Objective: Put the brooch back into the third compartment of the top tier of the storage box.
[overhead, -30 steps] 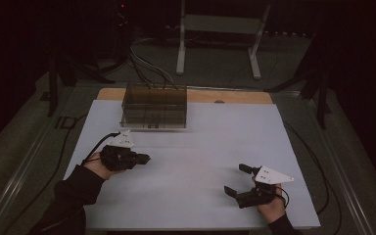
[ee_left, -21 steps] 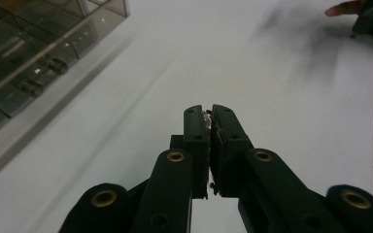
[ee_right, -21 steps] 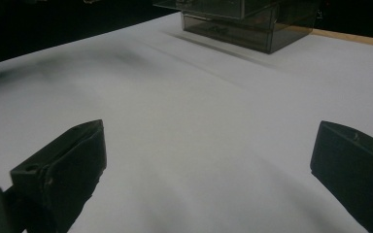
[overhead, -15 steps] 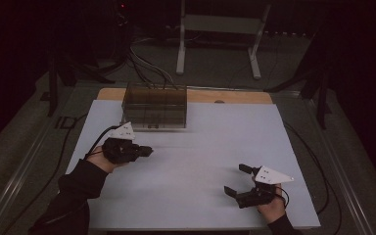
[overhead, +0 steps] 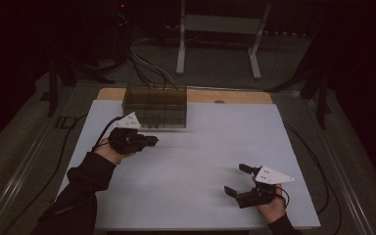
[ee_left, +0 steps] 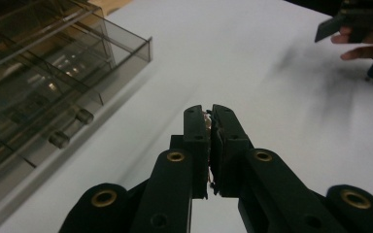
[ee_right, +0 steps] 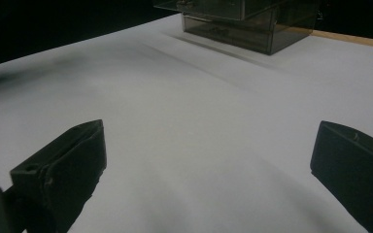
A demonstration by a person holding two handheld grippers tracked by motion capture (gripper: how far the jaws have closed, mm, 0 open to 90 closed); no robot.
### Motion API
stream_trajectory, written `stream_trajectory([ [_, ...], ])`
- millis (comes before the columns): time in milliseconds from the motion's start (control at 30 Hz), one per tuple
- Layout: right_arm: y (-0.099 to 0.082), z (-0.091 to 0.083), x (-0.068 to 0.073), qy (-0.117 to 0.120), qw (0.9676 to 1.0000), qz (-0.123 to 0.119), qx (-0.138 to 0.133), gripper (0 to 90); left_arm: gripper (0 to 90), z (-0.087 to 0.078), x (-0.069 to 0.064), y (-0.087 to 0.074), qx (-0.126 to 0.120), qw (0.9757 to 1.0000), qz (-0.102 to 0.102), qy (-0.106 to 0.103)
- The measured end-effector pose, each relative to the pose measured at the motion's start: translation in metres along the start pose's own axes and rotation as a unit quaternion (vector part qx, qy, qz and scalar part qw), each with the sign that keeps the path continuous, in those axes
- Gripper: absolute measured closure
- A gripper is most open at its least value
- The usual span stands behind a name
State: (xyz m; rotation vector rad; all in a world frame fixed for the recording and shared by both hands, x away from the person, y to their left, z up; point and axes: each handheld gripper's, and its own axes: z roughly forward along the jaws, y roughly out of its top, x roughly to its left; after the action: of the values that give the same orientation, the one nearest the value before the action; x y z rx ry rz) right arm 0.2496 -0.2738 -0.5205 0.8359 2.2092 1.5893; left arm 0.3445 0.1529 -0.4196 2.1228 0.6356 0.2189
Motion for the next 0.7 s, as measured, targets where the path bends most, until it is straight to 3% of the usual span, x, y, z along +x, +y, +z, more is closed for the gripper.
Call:
stream_trajectory([
  [233, 0.0, 0.0, -0.001, -0.001, 1.0, 0.001, 0.002, 0.0, 87.2, 0.006, 0.005, 0.013, -0.008, 0.9998, -0.012, 0.012],
  [700, 0.0, -0.001, -0.001, -0.003, 1.0, 0.001, -0.001, 0.0, 87.2, 0.021, 0.011, 0.038, -0.021, 0.999, -0.017, 0.036],
])
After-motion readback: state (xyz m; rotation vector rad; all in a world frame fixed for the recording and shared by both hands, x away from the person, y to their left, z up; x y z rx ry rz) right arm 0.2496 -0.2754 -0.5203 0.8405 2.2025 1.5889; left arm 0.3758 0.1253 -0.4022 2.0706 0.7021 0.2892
